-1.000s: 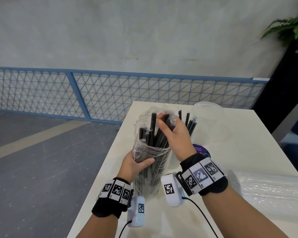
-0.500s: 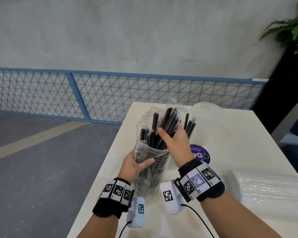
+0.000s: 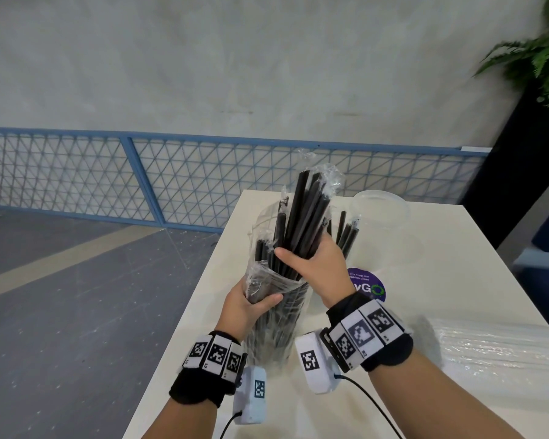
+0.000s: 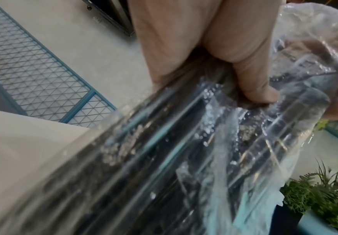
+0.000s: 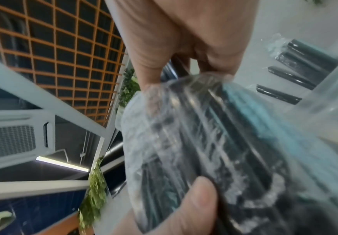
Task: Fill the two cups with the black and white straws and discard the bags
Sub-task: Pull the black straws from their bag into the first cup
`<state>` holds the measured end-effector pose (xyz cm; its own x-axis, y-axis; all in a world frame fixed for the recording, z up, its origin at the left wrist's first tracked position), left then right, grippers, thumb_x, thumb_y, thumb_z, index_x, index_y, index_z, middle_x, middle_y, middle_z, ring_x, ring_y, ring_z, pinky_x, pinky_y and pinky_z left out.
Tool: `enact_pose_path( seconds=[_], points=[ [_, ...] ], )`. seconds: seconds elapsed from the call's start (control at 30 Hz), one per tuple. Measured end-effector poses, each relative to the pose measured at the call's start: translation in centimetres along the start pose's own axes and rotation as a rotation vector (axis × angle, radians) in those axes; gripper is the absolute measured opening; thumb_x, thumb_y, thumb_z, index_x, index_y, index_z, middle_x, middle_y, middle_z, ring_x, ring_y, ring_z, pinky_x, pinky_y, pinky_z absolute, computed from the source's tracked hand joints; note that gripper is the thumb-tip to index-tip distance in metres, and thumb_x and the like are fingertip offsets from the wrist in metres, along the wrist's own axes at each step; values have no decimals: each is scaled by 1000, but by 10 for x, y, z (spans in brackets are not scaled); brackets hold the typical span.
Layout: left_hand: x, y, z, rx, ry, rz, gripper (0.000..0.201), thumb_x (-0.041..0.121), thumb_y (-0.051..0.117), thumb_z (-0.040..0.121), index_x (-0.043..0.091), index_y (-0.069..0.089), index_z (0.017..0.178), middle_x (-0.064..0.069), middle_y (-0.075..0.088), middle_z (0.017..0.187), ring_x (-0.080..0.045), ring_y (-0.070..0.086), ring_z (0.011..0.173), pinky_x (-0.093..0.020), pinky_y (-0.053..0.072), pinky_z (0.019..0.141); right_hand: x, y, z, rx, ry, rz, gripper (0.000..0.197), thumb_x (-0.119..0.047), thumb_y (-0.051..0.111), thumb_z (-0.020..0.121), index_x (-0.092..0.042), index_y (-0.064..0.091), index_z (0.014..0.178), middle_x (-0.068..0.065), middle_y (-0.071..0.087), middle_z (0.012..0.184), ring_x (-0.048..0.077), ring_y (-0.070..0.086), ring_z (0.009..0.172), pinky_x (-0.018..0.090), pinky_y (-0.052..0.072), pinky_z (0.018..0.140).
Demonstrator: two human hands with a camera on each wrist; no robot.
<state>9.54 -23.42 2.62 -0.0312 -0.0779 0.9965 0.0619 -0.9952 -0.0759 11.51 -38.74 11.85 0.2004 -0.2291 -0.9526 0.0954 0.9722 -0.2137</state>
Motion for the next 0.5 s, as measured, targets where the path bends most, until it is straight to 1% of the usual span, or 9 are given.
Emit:
enact_pose_path(
  seconds=[0.07,0.1,0.13,0.2,0.27,0.3,0.4,0.47,0.5],
  points=[
    [3,2,-1,-27,13,7,38,4,76,71,23,62,101,7,71,97,-3,67,91,-17,52,81,2,2,-2,0,-21,-50,38,-25,76,74,-13,61,107,-1,68,98,8,62,89,10,48,75],
    [4,3,-1,-40,13,14,39,5,77,70,22,61,102,7,71,98,-3,67,92,-17,52,81,3,2,-3,14,-18,-30,35,-22,74,76,-11,62,107,-1,68,97,7,62,88,7,46,73],
    [4,3,0,-51,12,23,41,6,77,70,21,61,104,6,71,100,-5,67,95,-19,51,83,3,1,-3,32,-6,17,32,-20,73,77,-9,63,106,1,70,99,8,63,88,8,47,73],
    [4,3,1,-53,8,40,43,8,78,70,17,61,109,4,71,103,-8,66,98,-24,51,87,4,-1,-1,76,33,127,28,-16,72,79,-7,65,105,6,71,101,10,65,89,15,51,78],
    [2,1,3,-24,-4,51,43,10,77,70,13,61,110,1,71,103,-10,66,98,-26,51,88,2,-3,2,109,61,195,25,-14,71,79,-6,66,103,6,72,98,13,67,90,26,53,84],
    [1,0,3,-7,-10,58,42,10,77,71,12,62,110,0,71,101,-11,66,97,-25,52,86,1,-5,5,120,68,222,24,-14,71,79,-6,67,102,5,72,96,14,67,91,30,53,87],
    [-2,-1,4,25,-16,86,36,9,77,71,11,63,104,2,70,93,-11,66,90,-13,52,75,-5,-12,14,154,56,313,26,-15,70,79,-3,67,102,8,72,99,16,68,94,35,53,91],
    [-3,0,4,34,-26,104,33,9,76,72,12,62,101,4,69,89,-10,65,86,-10,50,70,-6,-17,19,184,64,382,30,-15,70,79,-1,65,105,11,71,101,19,68,95,38,53,92],
    [-3,1,4,38,-30,112,31,9,76,72,12,62,100,5,68,87,-9,64,84,-9,50,69,-7,-18,20,176,66,402,30,-14,71,79,-1,65,105,11,71,101,19,67,95,38,52,92]
  ],
)
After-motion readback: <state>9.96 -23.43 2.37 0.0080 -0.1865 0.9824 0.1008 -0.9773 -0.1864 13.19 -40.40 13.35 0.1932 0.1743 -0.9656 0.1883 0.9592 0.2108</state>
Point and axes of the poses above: each hand's wrist, its own z-axis towards the middle knuckle, its own y-axis out of the palm, x = y × z, the point moved 6 cm from there along z, towards the middle knuckle
